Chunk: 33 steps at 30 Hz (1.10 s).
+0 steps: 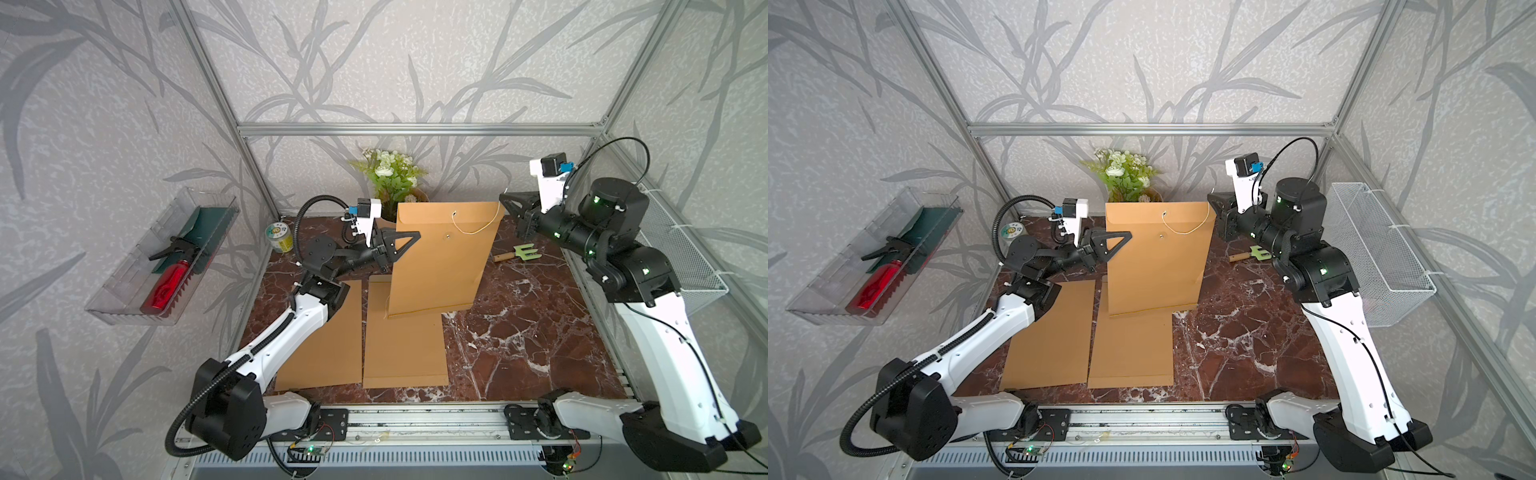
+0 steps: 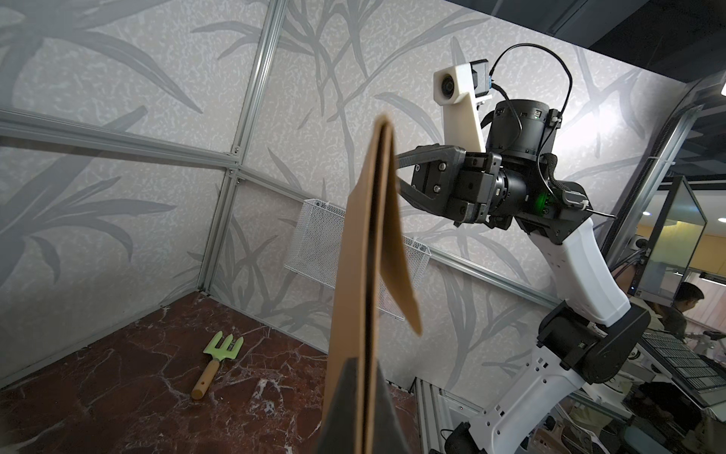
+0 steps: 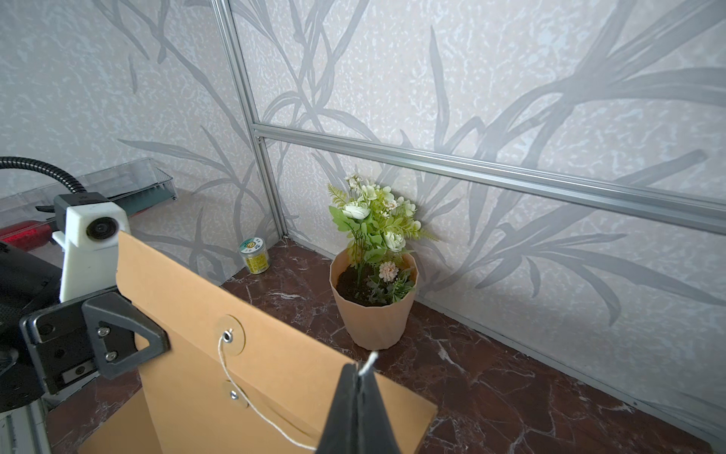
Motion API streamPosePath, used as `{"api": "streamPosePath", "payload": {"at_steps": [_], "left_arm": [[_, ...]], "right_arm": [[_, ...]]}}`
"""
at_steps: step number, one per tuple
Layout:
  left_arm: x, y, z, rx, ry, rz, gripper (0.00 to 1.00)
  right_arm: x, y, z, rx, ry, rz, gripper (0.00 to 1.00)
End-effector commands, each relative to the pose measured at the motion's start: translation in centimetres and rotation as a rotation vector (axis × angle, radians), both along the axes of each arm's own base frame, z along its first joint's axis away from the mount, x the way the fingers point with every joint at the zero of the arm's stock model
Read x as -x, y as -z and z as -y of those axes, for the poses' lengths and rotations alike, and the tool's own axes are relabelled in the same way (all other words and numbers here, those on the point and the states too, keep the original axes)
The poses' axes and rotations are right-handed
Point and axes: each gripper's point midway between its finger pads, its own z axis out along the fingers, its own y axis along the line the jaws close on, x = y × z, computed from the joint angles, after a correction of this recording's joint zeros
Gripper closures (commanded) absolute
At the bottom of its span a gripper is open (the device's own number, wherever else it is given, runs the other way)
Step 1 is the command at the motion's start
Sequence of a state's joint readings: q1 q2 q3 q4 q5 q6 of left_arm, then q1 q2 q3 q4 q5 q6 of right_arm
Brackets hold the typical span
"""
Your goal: Open the file bag
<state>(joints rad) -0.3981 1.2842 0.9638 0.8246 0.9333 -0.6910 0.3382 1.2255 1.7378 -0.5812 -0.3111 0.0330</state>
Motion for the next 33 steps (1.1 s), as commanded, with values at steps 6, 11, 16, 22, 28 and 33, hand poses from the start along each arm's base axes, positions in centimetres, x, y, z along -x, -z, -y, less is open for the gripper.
{"api": "streamPosePath", "payload": {"at_steps": [6,11,16,22,28,33], "left_arm": [[-0.3,-0.7,-0.2,-0.017,-0.038,0.065,1.00],[-0.5,-1.6,-0.3,-0.060,-0.079,0.131,1.00],[-0.2,-3.0,-0.3,-0.092,-0.097,0.205,1.00],[0.4,-3.9,-0.6,-0.123,-0.122,0.278,1.00],[0.7,-4.6,-0.9,-0.148,-0.153,0.323,1.00],[0.9,-4.9,-1.1,-0.143,-0.164,0.331,1.00]], "right_arm": [[1.3,0.2,1.1,0.000,0.032,0.016,0.75],[2.1,1.8,2.2,0.053,0.069,0.002,0.55],[2.3,3.5,3.5,0.070,0.114,-0.014,0.42],[2.2,5.2,4.8,0.028,0.130,-0.047,0.36],[2.2,6.5,4.6,-0.046,0.078,-0.084,0.32],[2.4,7.1,3.5,-0.102,0.013,-0.092,0.30]]}}
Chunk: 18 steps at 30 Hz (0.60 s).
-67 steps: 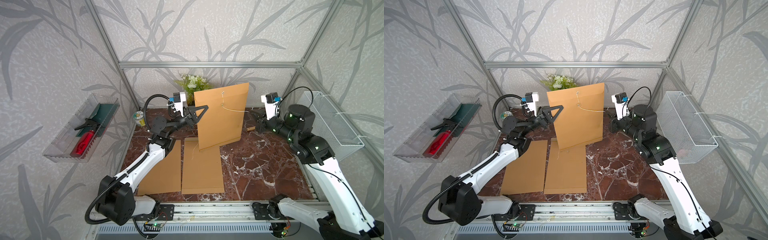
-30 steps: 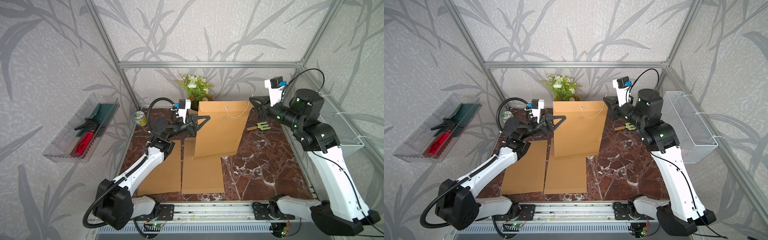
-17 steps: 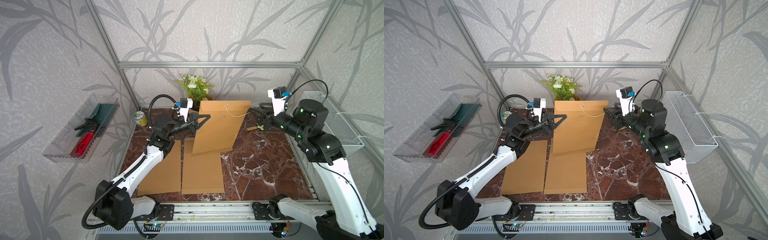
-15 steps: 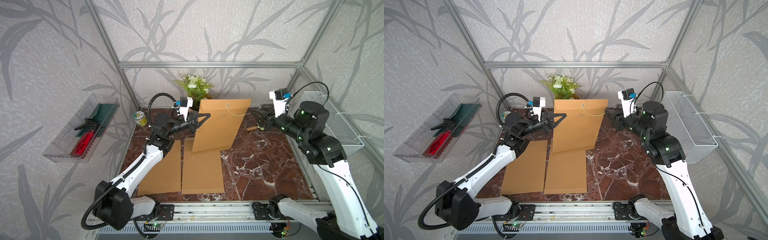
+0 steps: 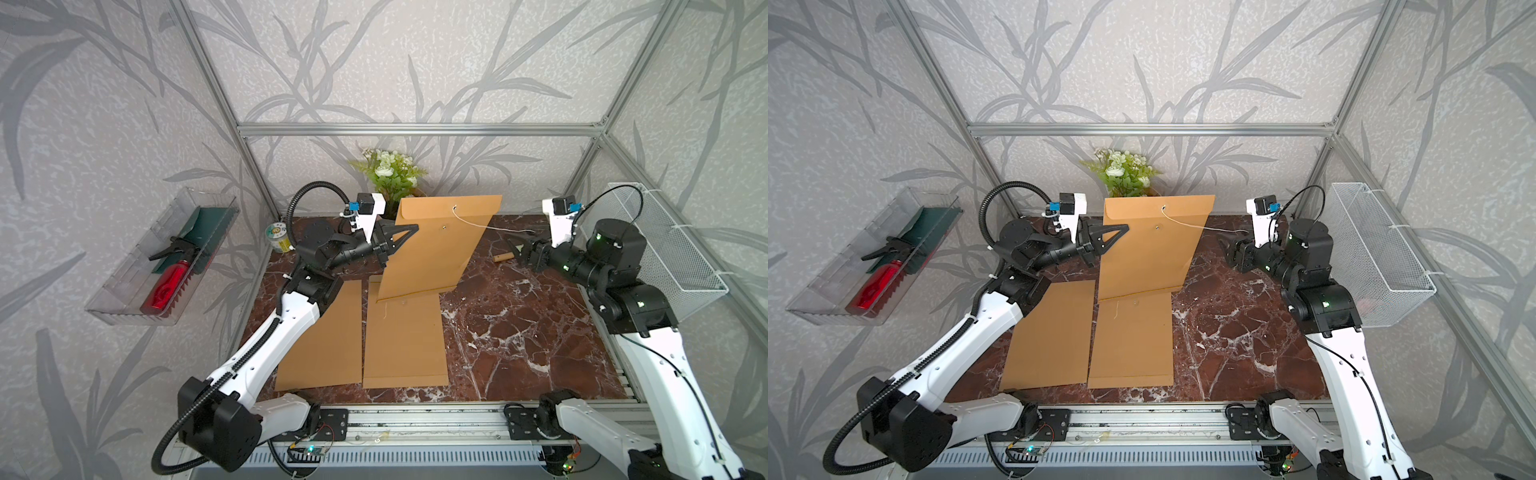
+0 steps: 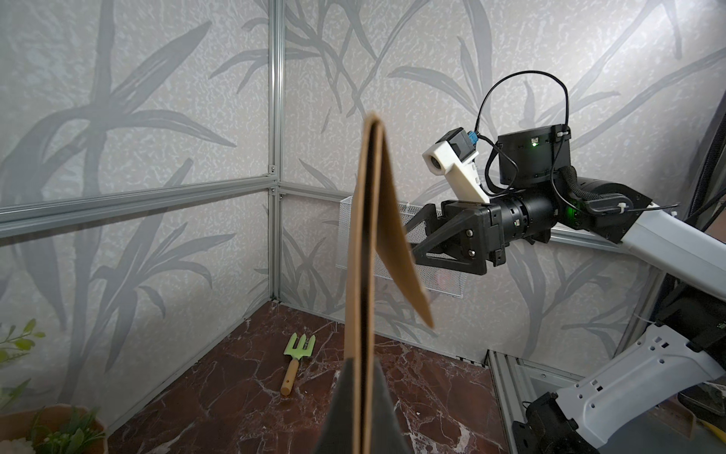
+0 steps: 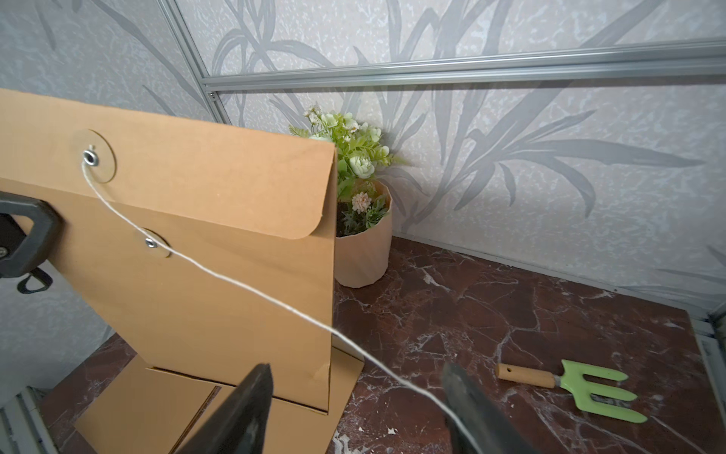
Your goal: Open the file bag
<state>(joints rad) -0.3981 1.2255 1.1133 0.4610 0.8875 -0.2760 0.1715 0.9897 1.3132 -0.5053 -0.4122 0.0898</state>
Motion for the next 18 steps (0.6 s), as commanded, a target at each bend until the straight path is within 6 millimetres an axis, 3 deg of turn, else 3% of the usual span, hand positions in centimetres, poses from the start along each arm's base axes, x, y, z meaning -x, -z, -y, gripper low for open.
{"api": "streamPosePath", "payload": {"at_steps": [1,8,18], "left_arm": [[1.0,-2.7,-0.7,0.018,-0.024,0.096,1.00],[1.2,-3.7,-1.1,0.019,-0.051,0.127,1.00],[2.4,-4.6,-1.1,0.073,0.001,0.111,1.00]], "right_arm": [[0.6,-1.7,-1.0,-0.069,-0.061,0.054,0.30],[0.7,1.0,-0.8,-0.066,-0.051,0.008,0.29],[-0.7,-0.5,-2.1,-0.151,-0.115,0.070,0.28]]}}
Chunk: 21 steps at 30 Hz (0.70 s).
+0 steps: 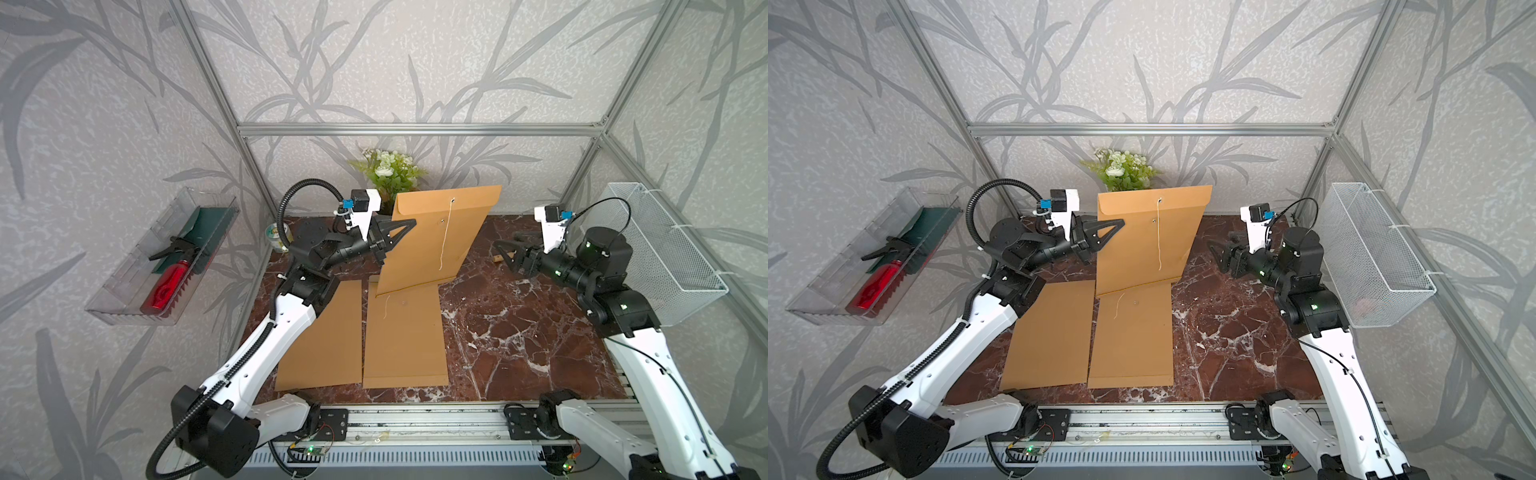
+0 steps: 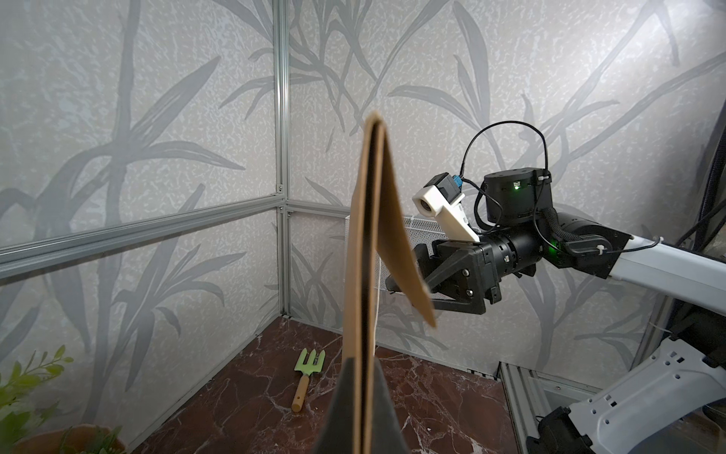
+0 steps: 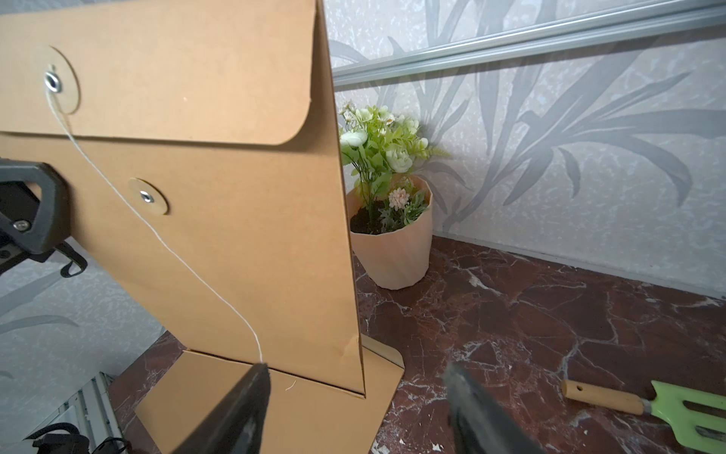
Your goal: Open the file bag
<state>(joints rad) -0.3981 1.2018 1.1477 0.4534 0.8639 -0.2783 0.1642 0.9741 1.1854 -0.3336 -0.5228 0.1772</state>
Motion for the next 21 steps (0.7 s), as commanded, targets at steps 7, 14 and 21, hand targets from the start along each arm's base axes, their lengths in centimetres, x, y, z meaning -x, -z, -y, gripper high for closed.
{"api": "streamPosePath", "payload": {"at_steps": [7,14,21], "left_arm": [[2.3,-2.7,-0.6,0.092,0.051,0.052,1.00],[2.8,-2.8,-0.2,0.105,0.073,0.042,1.00],[3.3,-2.4,0.7,0.102,0.105,0.025,1.00]], "right_arm": [[-1.9,-2.8,-1.3,-0.117,-0.062,0.112,0.28],[-3.3,-3.8,-1.4,-0.173,-0.052,0.159,0.27],[-4.5,-4.6,-1.6,-0.202,-0.055,0.179,0.26]]}}
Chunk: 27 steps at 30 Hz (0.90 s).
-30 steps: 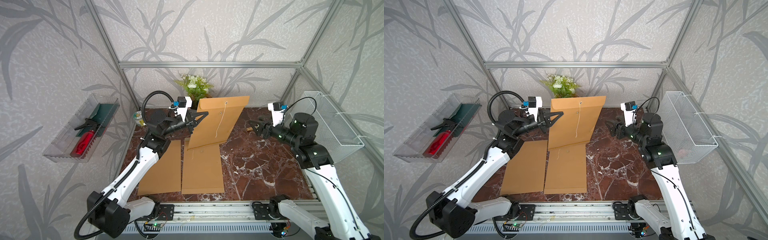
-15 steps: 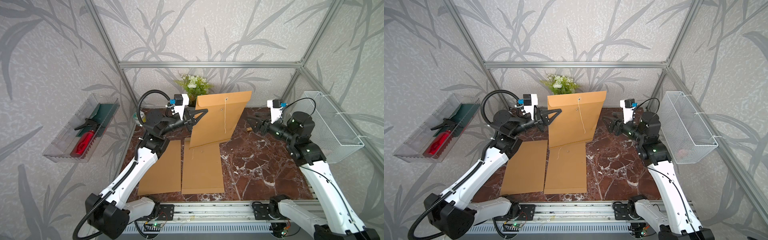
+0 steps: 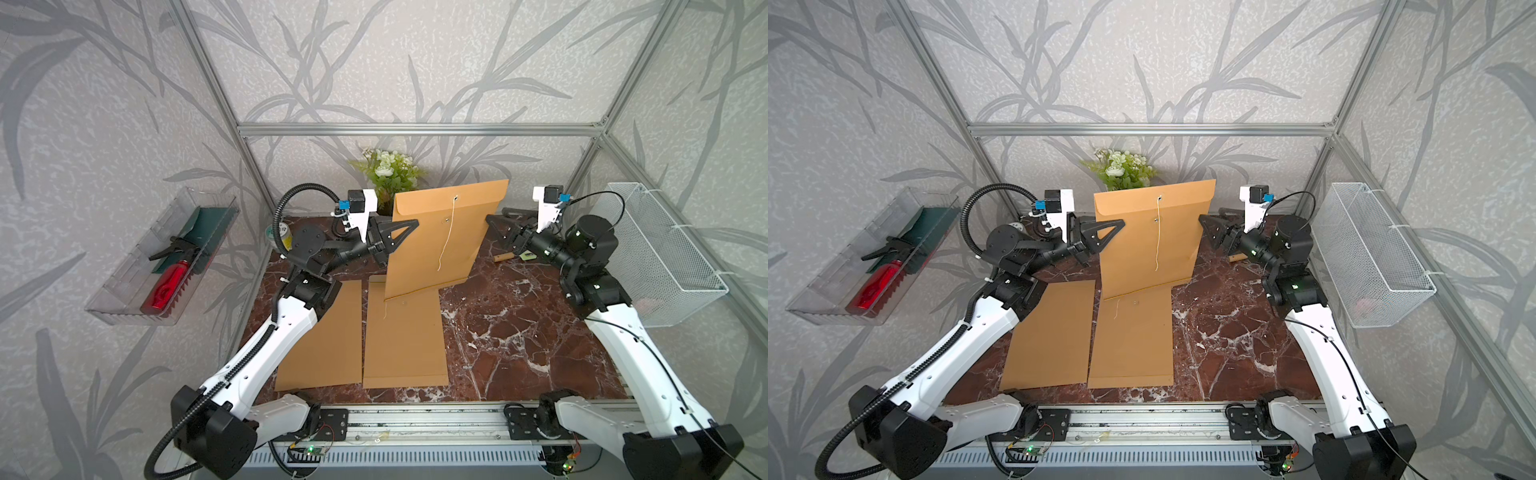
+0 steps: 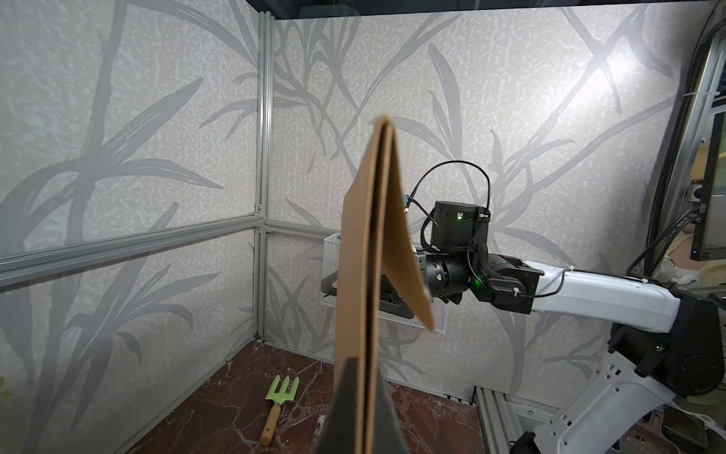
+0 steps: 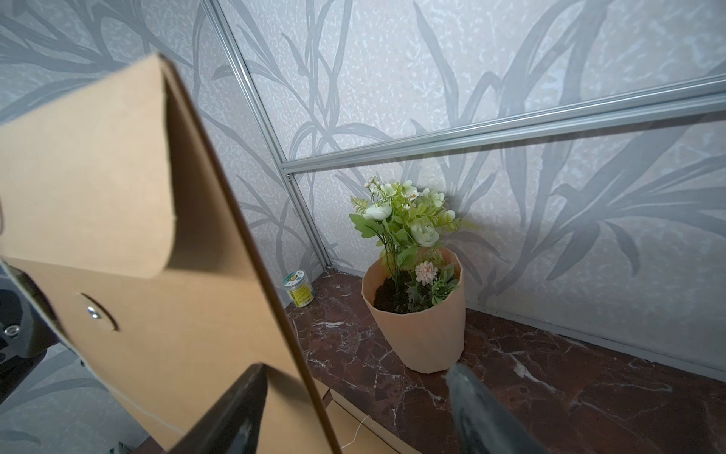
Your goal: Open the file bag
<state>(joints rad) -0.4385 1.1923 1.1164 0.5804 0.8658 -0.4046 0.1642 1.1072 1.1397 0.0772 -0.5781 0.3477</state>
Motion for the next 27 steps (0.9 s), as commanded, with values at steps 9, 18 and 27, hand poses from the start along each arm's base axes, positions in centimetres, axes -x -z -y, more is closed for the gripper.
{"api": "streamPosePath", "payload": {"at_steps": [9,18,27], "left_arm": [[1.6,-0.4,0.9,0.012,0.050,0.026,1.00],[1.7,-0.1,1.0,0.002,0.041,0.033,1.00],[3.2,-2.8,0.4,0.017,0.037,0.141,1.00]], "right_arm": [[0.5,-4.4,-0.3,-0.047,-0.036,0.128,0.26],[1.8,-6.2,-0.3,-0.048,-0.046,0.172,0.25],[2.6,-5.1,-1.1,-0.078,-0.131,0.184,0.23]]}}
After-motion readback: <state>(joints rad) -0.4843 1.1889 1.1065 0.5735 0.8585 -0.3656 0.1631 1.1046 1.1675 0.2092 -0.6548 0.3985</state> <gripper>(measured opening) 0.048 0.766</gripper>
